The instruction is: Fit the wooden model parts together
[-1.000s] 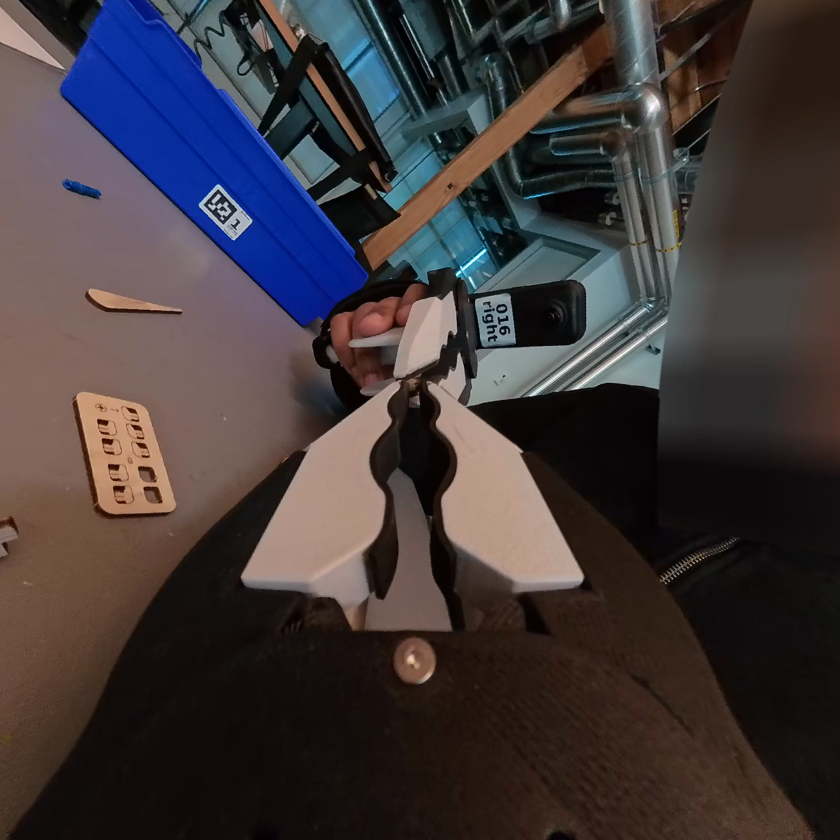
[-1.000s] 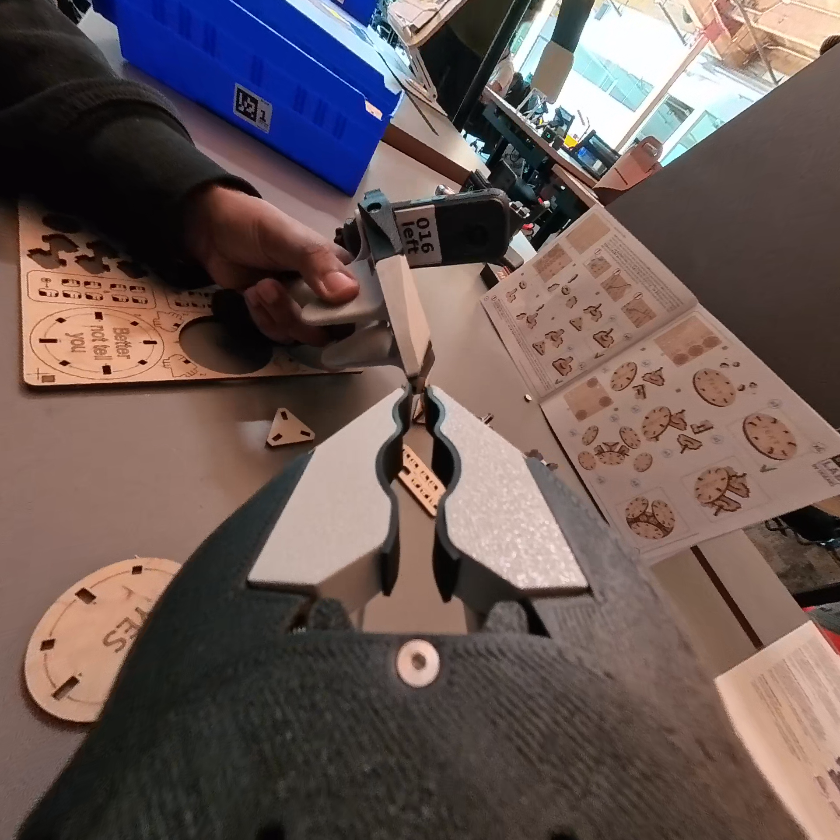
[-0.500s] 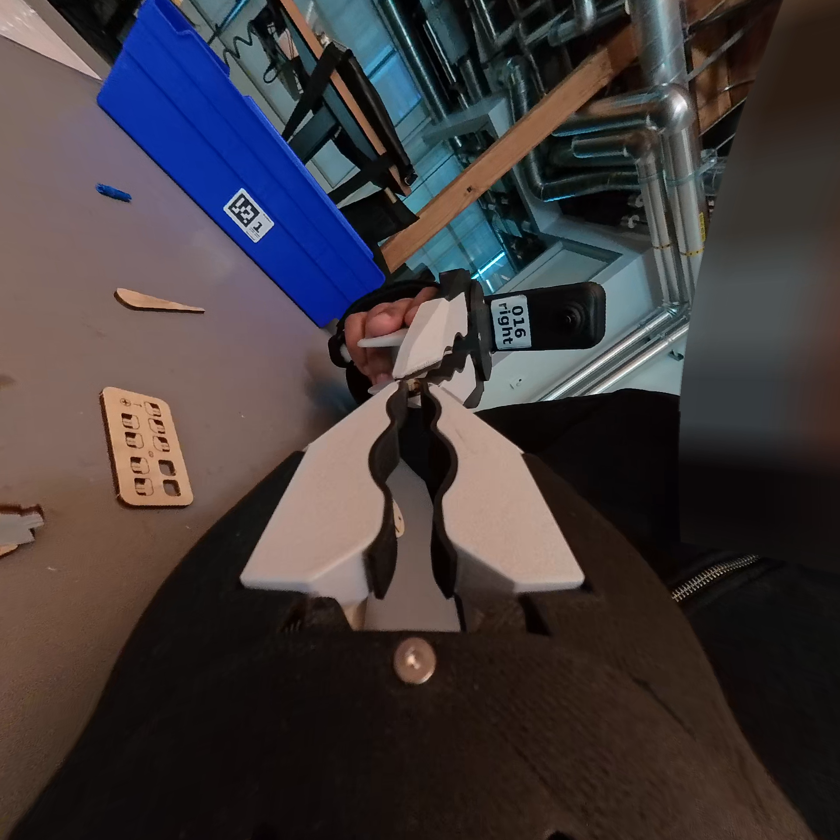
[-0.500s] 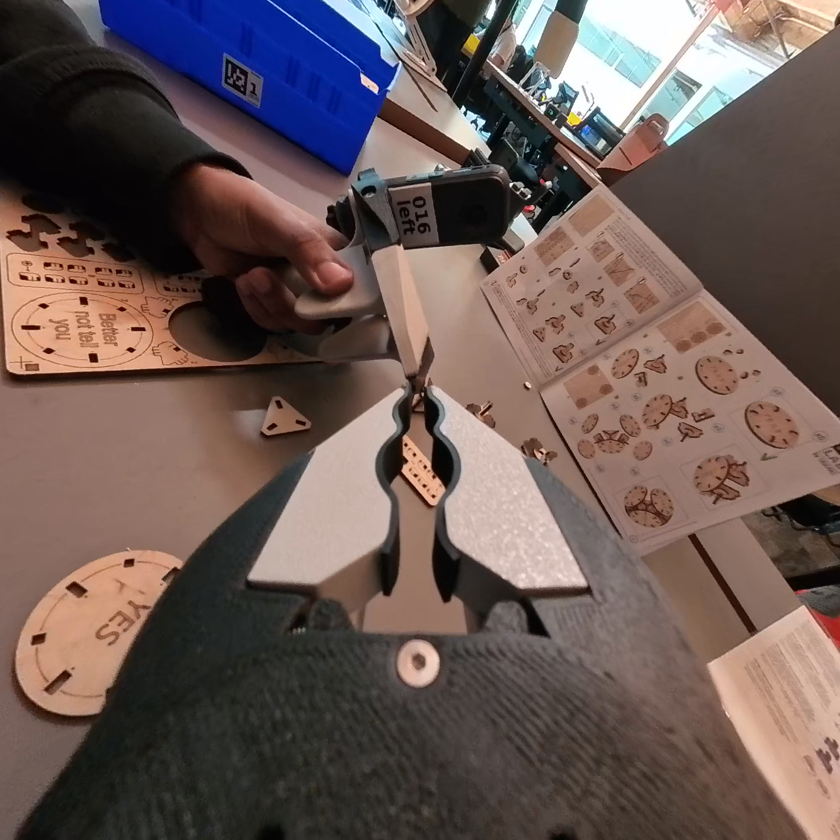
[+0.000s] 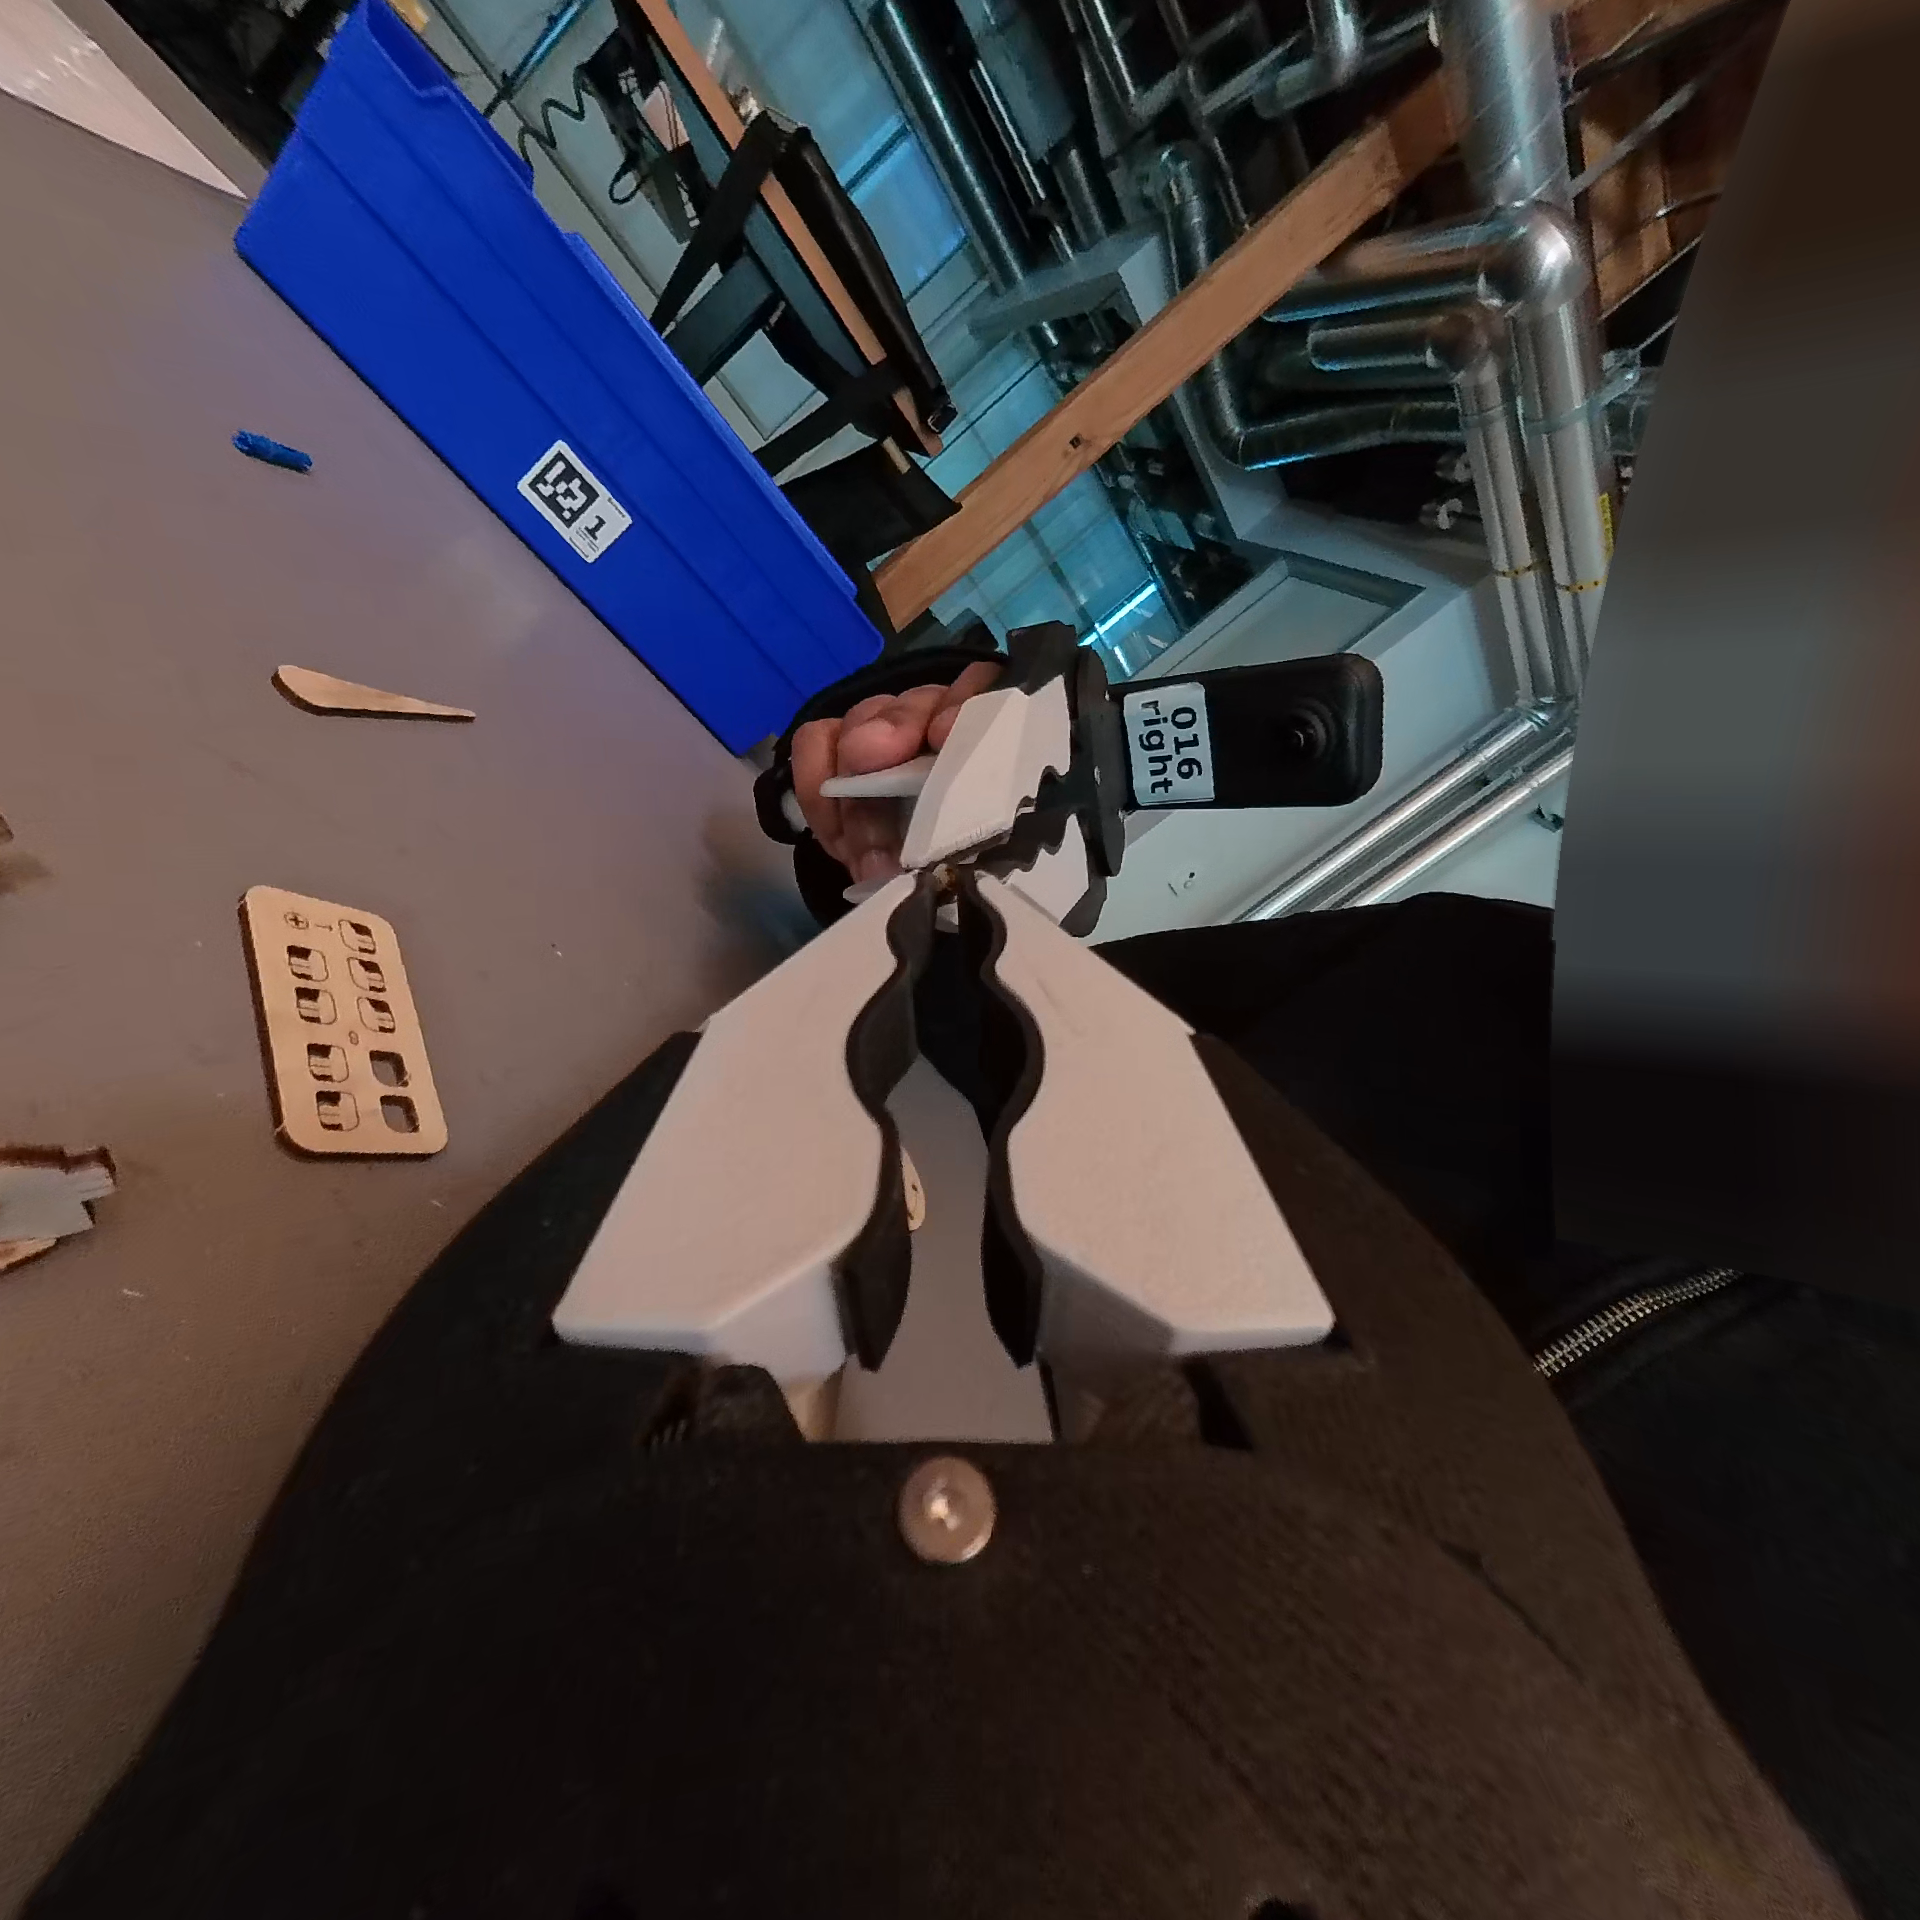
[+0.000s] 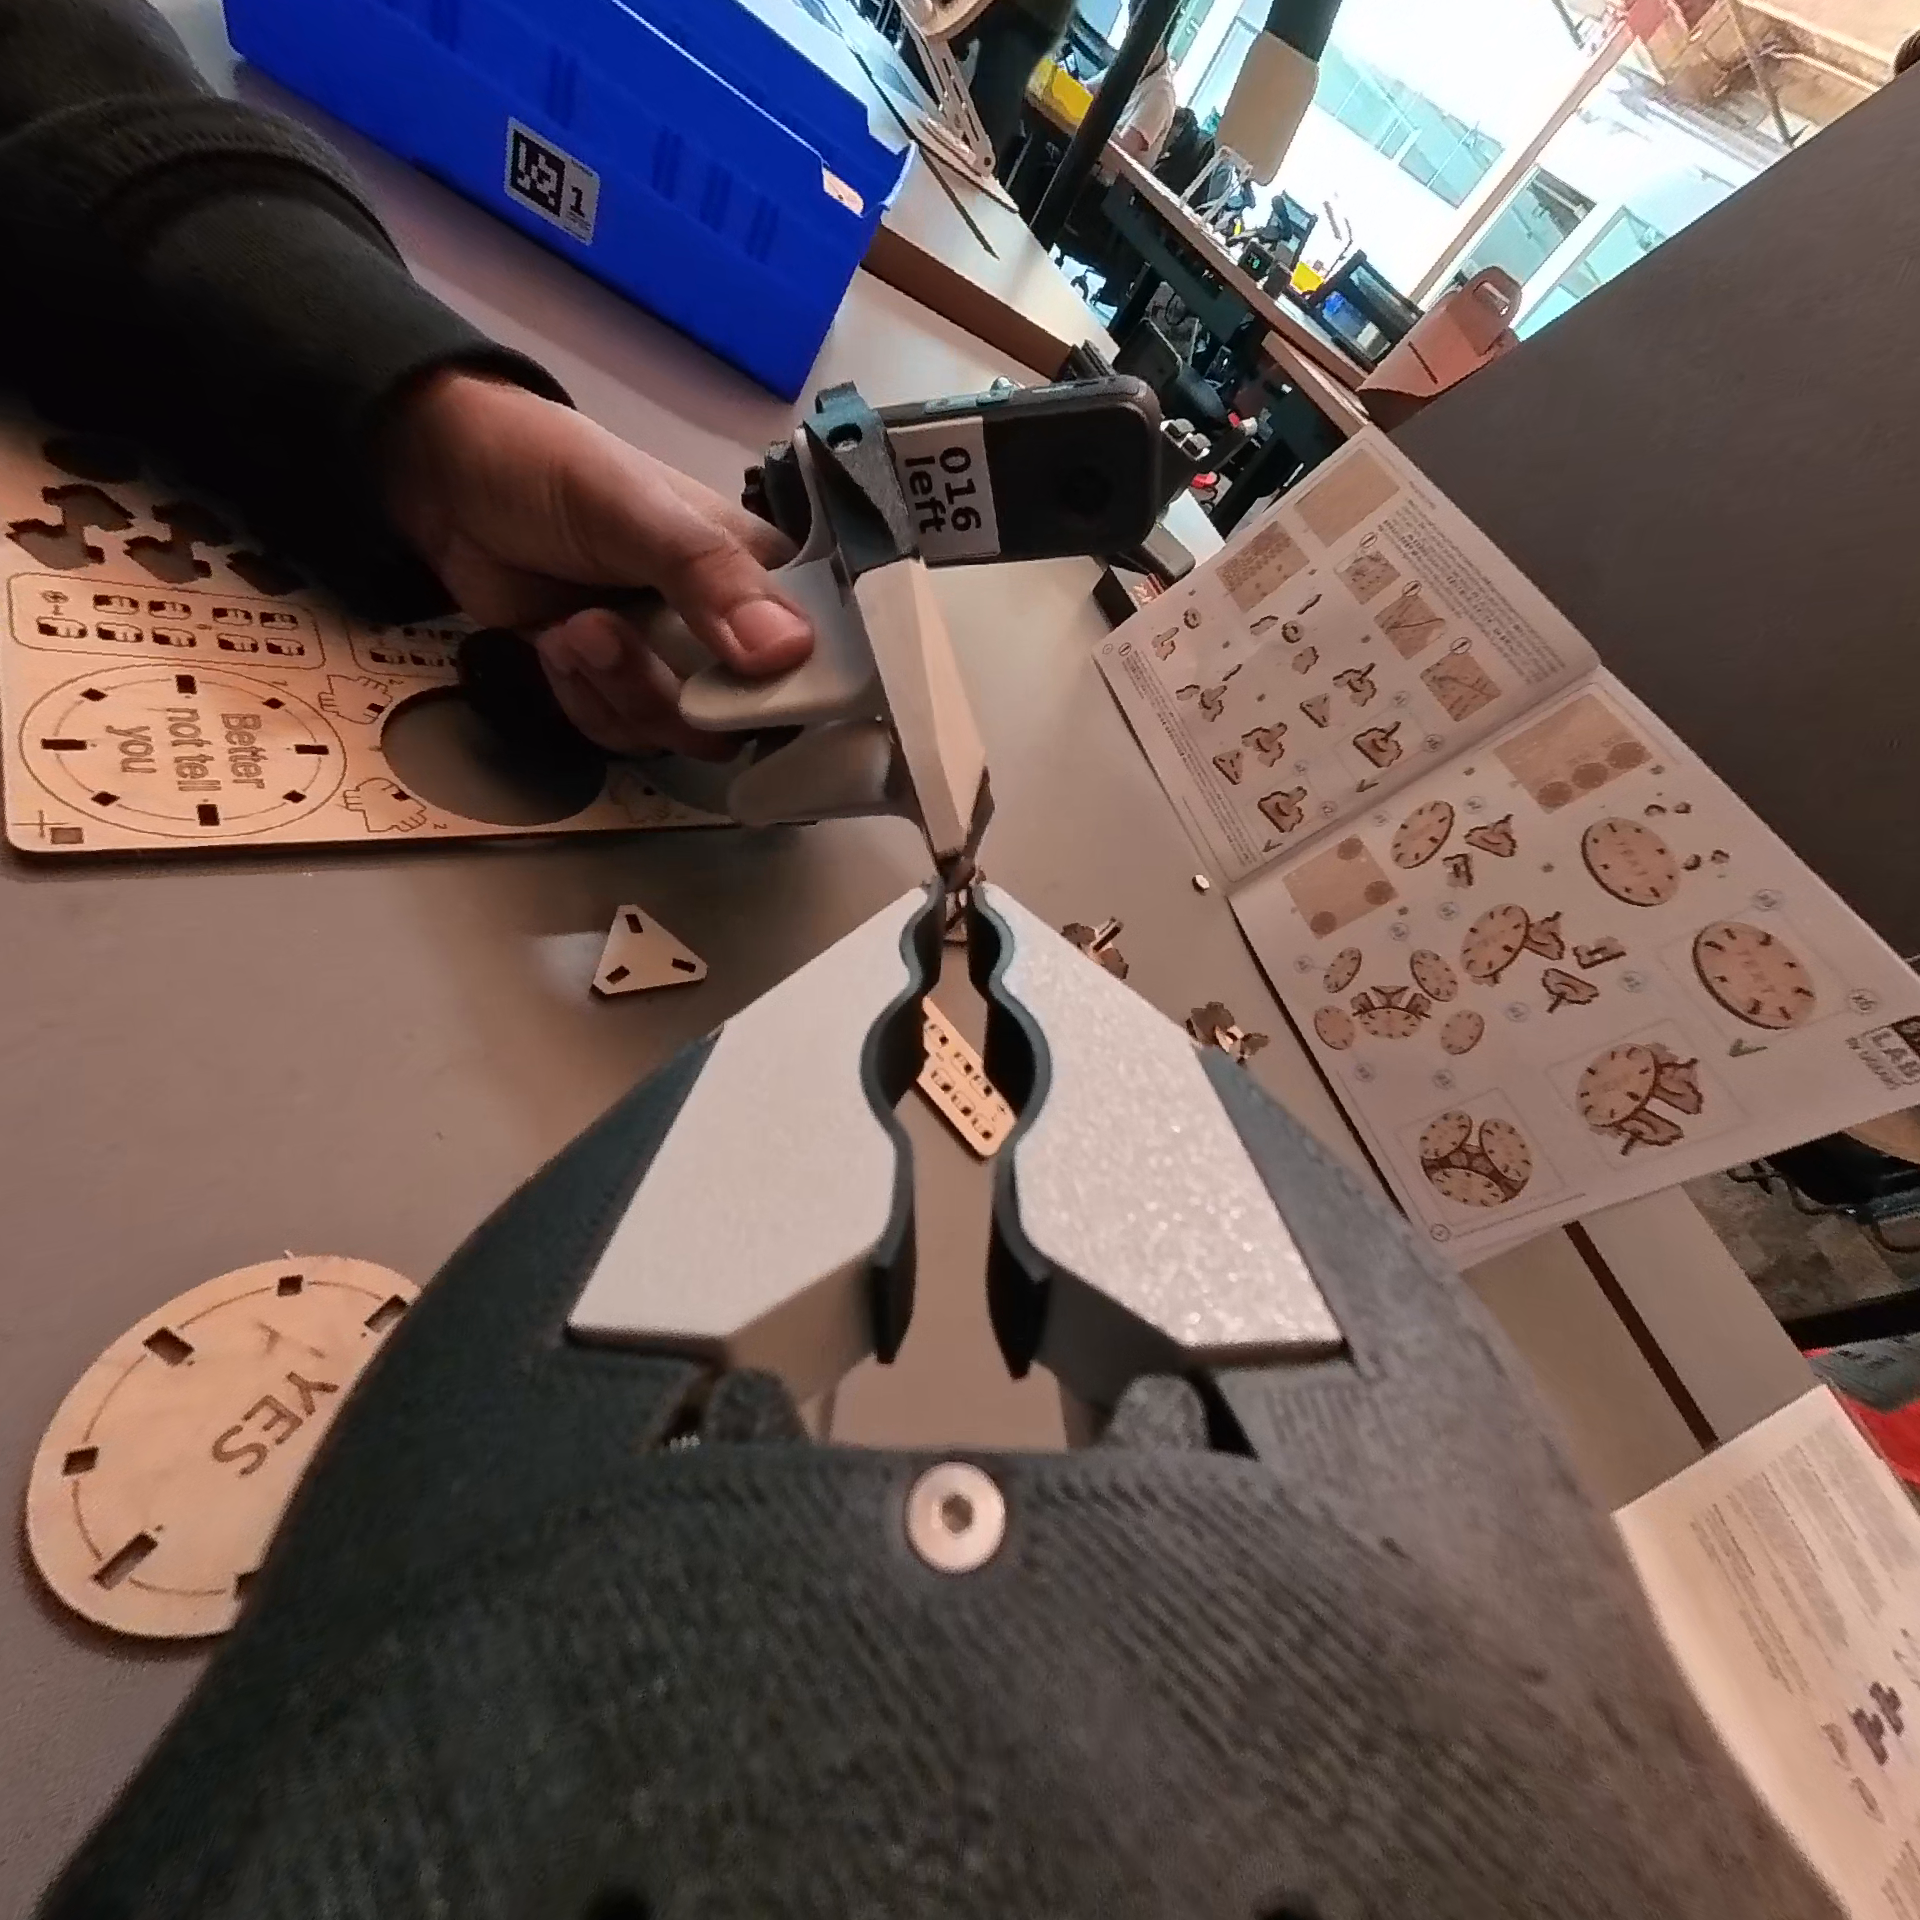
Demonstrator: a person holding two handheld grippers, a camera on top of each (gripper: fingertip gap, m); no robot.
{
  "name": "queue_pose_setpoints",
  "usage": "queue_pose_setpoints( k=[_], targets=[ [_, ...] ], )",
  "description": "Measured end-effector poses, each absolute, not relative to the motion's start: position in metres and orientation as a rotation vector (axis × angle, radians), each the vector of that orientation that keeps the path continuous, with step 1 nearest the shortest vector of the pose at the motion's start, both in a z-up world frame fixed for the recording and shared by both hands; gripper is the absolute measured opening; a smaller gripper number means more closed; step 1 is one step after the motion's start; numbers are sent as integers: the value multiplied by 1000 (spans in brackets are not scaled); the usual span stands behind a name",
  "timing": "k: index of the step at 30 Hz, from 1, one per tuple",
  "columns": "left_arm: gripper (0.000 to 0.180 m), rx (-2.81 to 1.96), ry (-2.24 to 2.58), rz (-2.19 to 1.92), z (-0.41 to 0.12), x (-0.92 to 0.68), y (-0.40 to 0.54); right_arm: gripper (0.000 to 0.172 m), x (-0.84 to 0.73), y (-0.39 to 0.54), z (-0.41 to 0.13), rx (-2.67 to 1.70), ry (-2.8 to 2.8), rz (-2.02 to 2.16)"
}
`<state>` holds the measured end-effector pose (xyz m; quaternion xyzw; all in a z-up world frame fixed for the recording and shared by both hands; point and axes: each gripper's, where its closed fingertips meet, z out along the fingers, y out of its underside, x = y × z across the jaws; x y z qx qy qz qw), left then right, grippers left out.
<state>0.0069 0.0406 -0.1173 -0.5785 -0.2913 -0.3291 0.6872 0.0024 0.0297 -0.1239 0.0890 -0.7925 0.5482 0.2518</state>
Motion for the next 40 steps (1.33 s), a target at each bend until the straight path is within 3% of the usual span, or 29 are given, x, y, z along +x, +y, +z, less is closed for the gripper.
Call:
queue_pose_setpoints(
  k=[22,40],
  targets=[
    [1,-1260,-600,-895,-110,18,39,10,23,30,-109,317,-2155,1680],
    [2,-1257,-516,-1089,-104,38,41,5,35,27,-109,441,-2136,1765]
  ],
)
